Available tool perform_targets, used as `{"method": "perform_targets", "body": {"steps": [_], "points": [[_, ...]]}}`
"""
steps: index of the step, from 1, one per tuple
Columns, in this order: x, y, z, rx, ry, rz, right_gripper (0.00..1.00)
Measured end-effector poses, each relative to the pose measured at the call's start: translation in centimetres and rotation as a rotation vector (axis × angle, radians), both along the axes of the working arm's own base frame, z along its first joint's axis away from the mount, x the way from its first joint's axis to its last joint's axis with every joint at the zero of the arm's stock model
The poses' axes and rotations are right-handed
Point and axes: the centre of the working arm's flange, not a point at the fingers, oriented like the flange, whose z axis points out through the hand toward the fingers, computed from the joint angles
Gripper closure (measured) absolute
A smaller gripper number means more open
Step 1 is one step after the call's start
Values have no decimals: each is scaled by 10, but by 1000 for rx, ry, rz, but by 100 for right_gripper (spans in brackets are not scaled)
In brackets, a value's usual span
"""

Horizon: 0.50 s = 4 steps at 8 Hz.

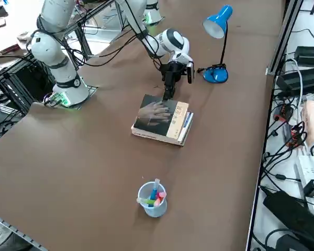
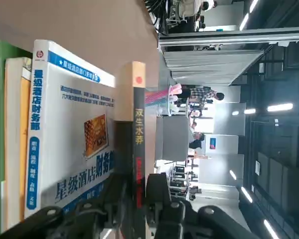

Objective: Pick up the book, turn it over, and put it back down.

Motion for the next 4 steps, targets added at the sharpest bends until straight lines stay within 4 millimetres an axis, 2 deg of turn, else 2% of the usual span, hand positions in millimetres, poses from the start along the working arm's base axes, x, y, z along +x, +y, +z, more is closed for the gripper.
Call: {"method": "perform_targets", "body": {"steps": [1,2,3,4], "points": [[0,1,0,1,-1,2,74],[0,3,1,1,-3,4,55],[1,6,1,3,-6,8,45],[1,9,2,4,-9,13,40]]}}
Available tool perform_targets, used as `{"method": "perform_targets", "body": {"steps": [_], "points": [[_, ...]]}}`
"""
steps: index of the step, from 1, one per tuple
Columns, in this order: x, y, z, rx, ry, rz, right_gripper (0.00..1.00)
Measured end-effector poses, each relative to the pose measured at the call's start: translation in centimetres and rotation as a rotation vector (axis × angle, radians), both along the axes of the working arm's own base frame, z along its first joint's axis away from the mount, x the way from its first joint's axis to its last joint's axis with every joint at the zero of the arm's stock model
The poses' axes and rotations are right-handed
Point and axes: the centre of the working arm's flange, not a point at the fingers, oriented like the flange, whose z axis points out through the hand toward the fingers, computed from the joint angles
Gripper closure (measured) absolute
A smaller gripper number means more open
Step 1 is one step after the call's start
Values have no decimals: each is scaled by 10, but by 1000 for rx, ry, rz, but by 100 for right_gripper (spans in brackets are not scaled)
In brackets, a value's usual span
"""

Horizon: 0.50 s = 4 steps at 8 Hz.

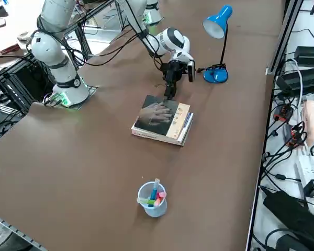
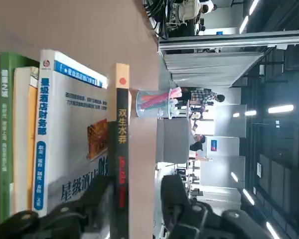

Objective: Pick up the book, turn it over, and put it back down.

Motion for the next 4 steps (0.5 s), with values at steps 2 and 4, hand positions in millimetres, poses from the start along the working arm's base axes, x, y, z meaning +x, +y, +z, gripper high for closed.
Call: {"method": "perform_targets", "body": {"steps": [2,4], "points": [[-2,7,0,0,-1,12,5],[-3,10,-3,10,3,24,1]]}}
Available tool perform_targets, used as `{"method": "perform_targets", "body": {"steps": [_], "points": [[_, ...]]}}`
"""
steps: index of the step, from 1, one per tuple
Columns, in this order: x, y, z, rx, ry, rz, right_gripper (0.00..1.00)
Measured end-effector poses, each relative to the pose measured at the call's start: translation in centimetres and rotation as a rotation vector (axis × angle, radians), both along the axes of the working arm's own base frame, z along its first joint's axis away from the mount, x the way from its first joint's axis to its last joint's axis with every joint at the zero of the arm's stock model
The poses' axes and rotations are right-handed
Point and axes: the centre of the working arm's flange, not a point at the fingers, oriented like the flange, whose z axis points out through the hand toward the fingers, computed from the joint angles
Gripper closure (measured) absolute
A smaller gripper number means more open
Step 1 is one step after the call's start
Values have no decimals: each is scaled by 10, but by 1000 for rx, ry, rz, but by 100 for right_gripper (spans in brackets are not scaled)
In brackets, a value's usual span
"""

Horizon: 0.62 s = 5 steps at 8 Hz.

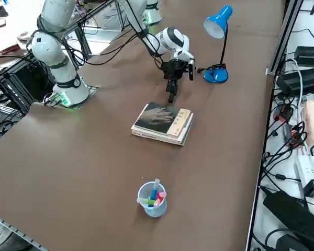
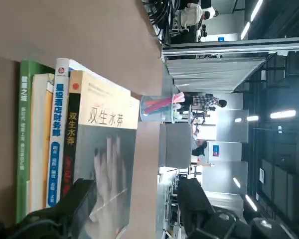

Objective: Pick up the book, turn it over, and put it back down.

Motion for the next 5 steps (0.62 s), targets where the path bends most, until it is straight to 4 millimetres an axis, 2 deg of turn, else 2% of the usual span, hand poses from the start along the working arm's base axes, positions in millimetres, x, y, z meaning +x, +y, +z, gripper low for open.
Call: {"method": "perform_targets", "body": {"steps": [3,4,5], "points": [[-3,-2,-5,-3,11,2,1],[0,0,0,3,2,2,1],[4,2,13,22,3,-4,1]]}}
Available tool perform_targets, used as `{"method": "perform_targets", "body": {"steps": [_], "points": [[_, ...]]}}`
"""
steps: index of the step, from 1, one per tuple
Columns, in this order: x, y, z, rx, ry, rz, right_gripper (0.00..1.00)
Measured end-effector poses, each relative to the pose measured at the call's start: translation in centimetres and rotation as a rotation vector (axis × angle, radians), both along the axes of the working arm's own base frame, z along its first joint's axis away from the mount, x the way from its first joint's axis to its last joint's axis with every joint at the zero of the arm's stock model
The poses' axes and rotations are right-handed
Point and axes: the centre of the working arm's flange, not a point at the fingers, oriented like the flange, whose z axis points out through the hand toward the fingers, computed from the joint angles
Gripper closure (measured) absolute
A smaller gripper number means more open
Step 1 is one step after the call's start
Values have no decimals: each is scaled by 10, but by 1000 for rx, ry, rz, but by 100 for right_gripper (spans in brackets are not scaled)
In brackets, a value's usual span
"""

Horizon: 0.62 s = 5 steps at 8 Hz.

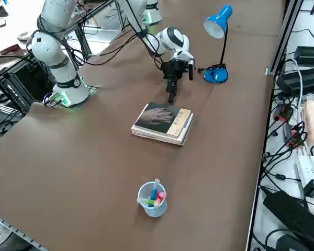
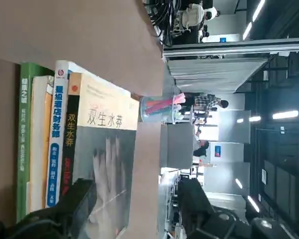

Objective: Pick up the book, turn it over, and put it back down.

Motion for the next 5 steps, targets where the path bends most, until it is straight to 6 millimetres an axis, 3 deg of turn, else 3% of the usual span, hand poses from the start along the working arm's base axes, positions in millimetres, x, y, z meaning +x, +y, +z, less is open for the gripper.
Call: {"method": "perform_targets", "body": {"steps": [1,3,5], "points": [[5,3,22,36,18,-13,1],[16,2,86,141,82,-44,1],[26,-19,159,296,149,-72,1]]}}
